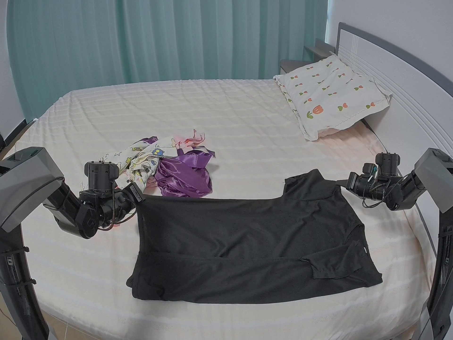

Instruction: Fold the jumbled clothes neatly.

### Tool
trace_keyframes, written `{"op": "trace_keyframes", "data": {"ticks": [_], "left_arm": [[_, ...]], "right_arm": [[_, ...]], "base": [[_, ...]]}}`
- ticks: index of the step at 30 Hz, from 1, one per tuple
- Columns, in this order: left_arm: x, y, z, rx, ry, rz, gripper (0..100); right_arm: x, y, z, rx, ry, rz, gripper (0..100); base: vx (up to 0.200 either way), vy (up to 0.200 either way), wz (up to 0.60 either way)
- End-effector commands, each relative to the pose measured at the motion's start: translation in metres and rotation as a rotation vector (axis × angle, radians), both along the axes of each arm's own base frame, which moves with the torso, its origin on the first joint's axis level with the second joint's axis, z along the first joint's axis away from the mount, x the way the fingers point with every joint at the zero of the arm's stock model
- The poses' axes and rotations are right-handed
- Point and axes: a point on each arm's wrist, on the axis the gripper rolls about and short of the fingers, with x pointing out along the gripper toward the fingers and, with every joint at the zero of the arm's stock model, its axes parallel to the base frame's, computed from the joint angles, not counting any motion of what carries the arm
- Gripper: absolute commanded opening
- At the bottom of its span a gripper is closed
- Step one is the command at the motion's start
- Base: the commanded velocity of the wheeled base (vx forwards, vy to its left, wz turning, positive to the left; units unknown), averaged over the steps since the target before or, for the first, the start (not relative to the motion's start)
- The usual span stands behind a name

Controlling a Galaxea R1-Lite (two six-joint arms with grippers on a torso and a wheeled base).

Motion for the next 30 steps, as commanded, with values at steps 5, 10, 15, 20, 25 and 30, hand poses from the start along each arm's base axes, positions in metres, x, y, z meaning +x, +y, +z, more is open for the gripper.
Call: {"op": "trace_keyframes", "data": {"ticks": [5, 10, 15, 20, 25, 30], "left_arm": [[0.002, 0.002, 0.006, -0.002, -0.021, 0.007, 0], [0.002, 0.009, 0.012, -0.004, -0.040, 0.025, 0], [0.002, 0.013, 0.017, -0.005, -0.050, 0.035, 0], [-0.004, 0.013, 0.030, -0.010, -0.080, 0.032, 0], [-0.005, 0.012, 0.027, -0.002, -0.069, 0.022, 0], [-0.004, 0.010, 0.025, -0.001, -0.066, 0.021, 0]], "right_arm": [[-0.012, -0.014, 0.035, 0.016, -0.063, -0.029, 0], [-0.022, -0.026, 0.046, 0.037, -0.137, -0.068, 0], [-0.031, -0.031, 0.040, 0.041, -0.148, -0.085, 0], [-0.041, -0.034, 0.043, 0.049, -0.181, -0.080, 0], [-0.043, -0.035, 0.045, 0.046, -0.201, -0.081, 0], [-0.050, -0.036, 0.042, 0.048, -0.180, -0.086, 0]], "base": [[0.000, 0.000, 0.00], [0.000, 0.000, 0.00], [0.000, 0.000, 0.00], [0.000, 0.000, 0.00], [0.000, 0.000, 0.00], [0.000, 0.000, 0.00]]}}
